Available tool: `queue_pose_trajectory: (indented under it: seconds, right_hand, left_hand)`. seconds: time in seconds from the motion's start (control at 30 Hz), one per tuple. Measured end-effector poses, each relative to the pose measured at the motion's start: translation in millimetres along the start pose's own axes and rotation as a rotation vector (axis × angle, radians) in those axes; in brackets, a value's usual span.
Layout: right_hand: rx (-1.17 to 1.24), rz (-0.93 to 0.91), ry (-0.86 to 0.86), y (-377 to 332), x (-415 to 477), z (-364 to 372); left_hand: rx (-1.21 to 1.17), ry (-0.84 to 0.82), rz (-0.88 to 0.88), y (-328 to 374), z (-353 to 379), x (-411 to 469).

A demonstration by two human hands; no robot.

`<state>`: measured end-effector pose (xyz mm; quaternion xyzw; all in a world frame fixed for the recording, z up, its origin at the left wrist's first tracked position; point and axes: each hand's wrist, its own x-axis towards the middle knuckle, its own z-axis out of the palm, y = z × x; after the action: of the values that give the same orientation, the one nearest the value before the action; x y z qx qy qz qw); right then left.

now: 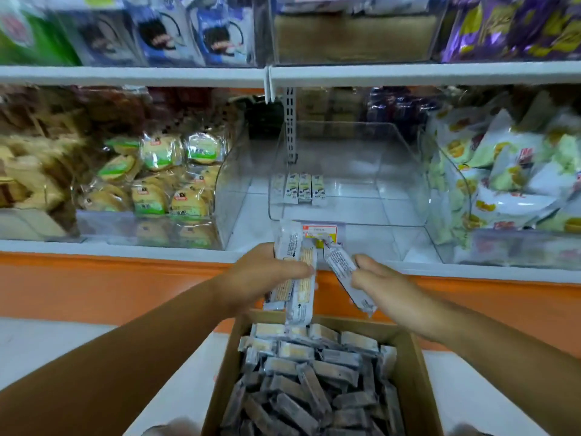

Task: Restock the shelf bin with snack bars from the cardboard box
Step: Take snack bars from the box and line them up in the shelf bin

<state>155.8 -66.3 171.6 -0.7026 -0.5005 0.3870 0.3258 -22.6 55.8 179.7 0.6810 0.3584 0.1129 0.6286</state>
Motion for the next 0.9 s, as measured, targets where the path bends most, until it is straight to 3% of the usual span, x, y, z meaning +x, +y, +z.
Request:
queue_pose_trajectory:
  seconds: [0.13,0.2,0.7,0.8,0.9]
  right_hand:
    - [-0.367,-0.226,0.050,-22,-1,-30]
    - [-0.416,-0.288,0.109,-24,-1,-37]
    - [-0.310,-0.525,0.172,-31,8,-40]
    - [-0.263,-0.559,0.305,-37,20,-49]
    - [-0.224,-0.481,0.532,-35,52,-67]
  left_hand:
    - [-0.015,0.038,0.115,40,-13,-2]
    - [-0.037,0.063,0.156,50,-14,0]
    - [-0.030,0.289,0.196,66,-23,24]
    - [0.094,0.423,0.269,68,-34,21]
    - [0.171,0.627,0.320,64,-50,24]
